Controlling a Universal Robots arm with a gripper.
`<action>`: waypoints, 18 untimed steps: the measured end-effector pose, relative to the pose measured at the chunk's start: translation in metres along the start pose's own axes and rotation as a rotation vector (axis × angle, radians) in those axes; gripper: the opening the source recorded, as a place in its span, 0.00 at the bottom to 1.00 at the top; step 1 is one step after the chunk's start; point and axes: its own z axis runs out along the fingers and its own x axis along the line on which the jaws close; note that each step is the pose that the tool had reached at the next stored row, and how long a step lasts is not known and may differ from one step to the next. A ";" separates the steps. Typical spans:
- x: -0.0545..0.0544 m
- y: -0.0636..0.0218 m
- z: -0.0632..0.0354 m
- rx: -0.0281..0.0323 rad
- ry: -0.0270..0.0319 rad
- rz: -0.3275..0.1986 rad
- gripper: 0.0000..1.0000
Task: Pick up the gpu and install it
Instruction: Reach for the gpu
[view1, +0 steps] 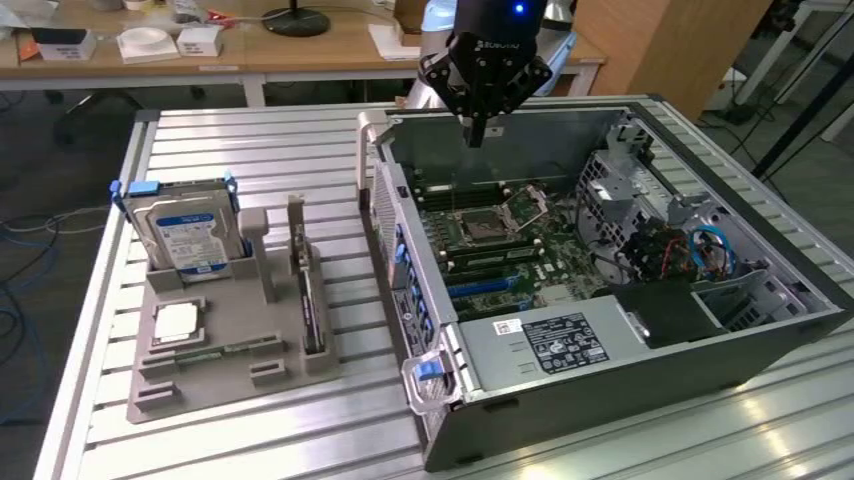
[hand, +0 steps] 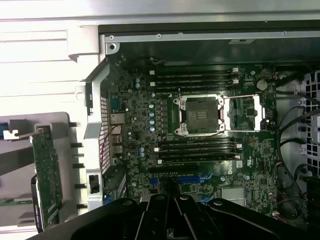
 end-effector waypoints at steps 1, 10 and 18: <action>0.000 0.0000 0.0000 0.0000 0.0001 0.000 0.11; 0.006 -0.0005 0.0001 0.0000 0.0000 0.000 0.11; 0.016 -0.0012 0.0002 0.0000 0.0000 0.000 0.11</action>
